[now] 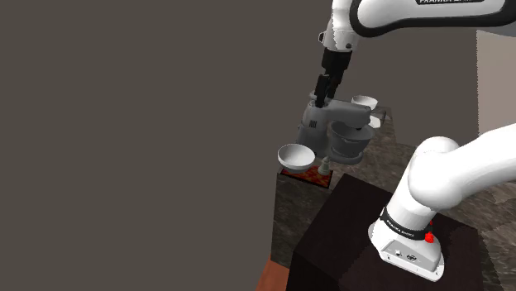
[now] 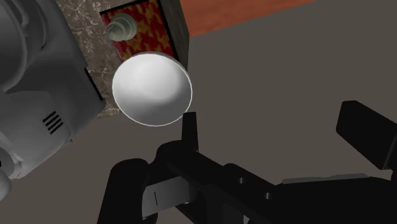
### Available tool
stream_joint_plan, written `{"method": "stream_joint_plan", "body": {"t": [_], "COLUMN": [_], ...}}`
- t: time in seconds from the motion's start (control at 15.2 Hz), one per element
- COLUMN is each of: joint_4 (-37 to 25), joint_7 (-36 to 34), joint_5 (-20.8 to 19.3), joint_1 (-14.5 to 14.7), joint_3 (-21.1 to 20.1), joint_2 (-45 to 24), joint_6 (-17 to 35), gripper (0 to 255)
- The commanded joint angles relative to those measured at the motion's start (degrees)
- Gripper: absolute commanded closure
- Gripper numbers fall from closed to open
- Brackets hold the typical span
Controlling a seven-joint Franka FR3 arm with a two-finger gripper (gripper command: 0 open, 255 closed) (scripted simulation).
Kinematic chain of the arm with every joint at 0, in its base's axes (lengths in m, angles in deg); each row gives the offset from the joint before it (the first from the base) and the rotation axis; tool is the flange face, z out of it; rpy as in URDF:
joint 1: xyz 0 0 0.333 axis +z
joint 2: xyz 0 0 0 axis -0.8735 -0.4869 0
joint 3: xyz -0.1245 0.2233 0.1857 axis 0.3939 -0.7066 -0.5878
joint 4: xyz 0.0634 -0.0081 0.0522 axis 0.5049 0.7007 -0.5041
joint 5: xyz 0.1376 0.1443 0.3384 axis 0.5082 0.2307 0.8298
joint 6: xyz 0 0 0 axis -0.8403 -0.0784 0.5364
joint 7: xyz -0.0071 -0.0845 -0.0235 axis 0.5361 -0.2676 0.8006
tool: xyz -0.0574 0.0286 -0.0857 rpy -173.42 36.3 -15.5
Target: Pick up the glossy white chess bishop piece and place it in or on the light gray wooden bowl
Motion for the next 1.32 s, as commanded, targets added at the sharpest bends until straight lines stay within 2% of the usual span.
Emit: {"method": "stream_joint_plan", "body": {"t": [0.0,0.66,0.99,1.25], "joint_4": [0.00,18.16,24.77,28.47], "joint_7": [0.00,2.56,3.51,3.89], "joint_5": [0.00,-6.31,-10.37,-14.21], "joint_1": [0.00,-3.95,-6.96,-9.96], "joint_3": [0.00,3.91,6.41,8.46], "joint_2": [0.00,0.66,-3.12,-8.86], "joint_6": [0.00,19.24,30.71,41.12], "gripper": [0,0,0,0]}}
